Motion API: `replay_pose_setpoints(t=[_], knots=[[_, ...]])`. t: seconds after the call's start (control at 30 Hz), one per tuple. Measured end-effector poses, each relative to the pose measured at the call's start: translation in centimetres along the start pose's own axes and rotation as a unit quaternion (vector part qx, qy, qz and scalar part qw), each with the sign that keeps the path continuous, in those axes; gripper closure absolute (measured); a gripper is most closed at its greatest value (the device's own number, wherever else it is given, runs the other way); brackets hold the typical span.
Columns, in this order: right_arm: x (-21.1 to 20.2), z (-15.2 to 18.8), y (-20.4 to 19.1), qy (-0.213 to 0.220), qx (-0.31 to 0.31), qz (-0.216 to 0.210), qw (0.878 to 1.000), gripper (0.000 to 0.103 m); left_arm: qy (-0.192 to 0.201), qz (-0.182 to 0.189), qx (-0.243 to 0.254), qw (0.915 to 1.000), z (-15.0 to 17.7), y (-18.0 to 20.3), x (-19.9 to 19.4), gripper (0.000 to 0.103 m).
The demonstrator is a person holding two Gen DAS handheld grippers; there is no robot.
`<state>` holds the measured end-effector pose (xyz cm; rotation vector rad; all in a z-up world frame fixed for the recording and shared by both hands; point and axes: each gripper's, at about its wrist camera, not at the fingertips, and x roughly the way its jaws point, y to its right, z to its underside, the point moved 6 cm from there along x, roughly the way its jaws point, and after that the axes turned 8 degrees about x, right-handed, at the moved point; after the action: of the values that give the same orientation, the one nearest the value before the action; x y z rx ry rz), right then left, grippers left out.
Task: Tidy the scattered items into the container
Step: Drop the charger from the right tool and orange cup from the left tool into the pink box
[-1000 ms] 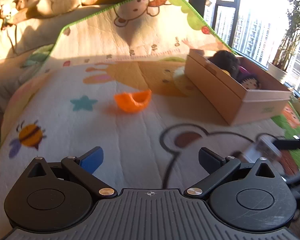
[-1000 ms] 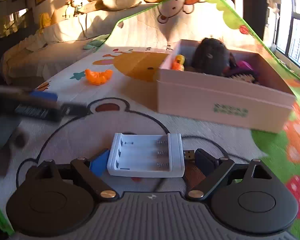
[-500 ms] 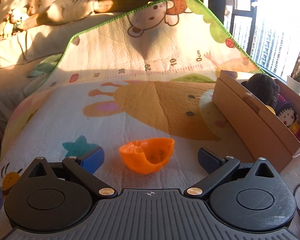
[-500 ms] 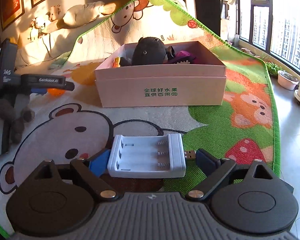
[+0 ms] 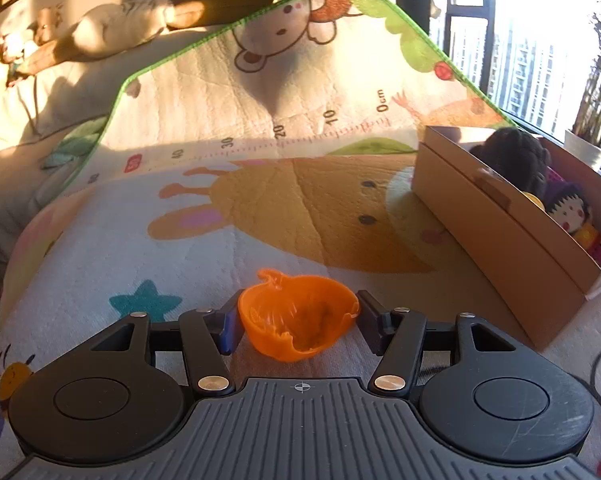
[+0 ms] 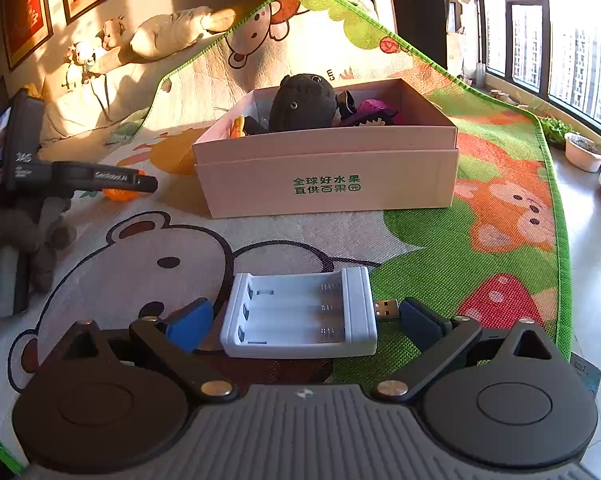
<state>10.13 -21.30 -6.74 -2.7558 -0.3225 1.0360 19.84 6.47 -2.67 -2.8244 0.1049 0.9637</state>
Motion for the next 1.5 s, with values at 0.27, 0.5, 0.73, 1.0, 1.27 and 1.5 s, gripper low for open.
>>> replay_pose_setpoints(t=[0.27, 0.5, 0.73, 1.0, 1.27, 1.5], knots=[[0.0, 0.0, 0.0, 0.0, -0.003, 0.002, 1.0, 0.003, 0.003, 0.094, 0.026, 0.9952, 3.3, 4.5, -6.7, 0.041], [-0.1, 0.2, -0.5, 0.003, -0.024, 0.021, 0.999, 0.012, 0.0, 0.157, 0.042, 0.9867, 6.2, 8.6, -10.9, 0.041], [-2.2, 2.1, -1.2, 0.0, -0.045, 0.02, 0.999, 0.012, 0.007, 0.169, 0.057, 0.984, 7.8, 10.1, -13.2, 0.036], [-4.7, 4.4, -1.0, 0.005, -0.055, 0.038, 0.998, 0.004, 0.002, 0.159, 0.062, 0.9853, 8.9, 10.3, -13.0, 0.012], [-4.2, 4.4, -0.9, 0.008, -0.051, 0.038, 0.998, 0.0, 0.003, 0.149, 0.063, 0.9868, 9.2, 10.4, -12.8, 0.006], [-3.3, 3.8, -1.4, 0.002, -0.052, 0.029, 0.998, 0.002, 0.001, 0.145, 0.06, 0.9876, 9.0, 10.4, -12.7, 0.005]])
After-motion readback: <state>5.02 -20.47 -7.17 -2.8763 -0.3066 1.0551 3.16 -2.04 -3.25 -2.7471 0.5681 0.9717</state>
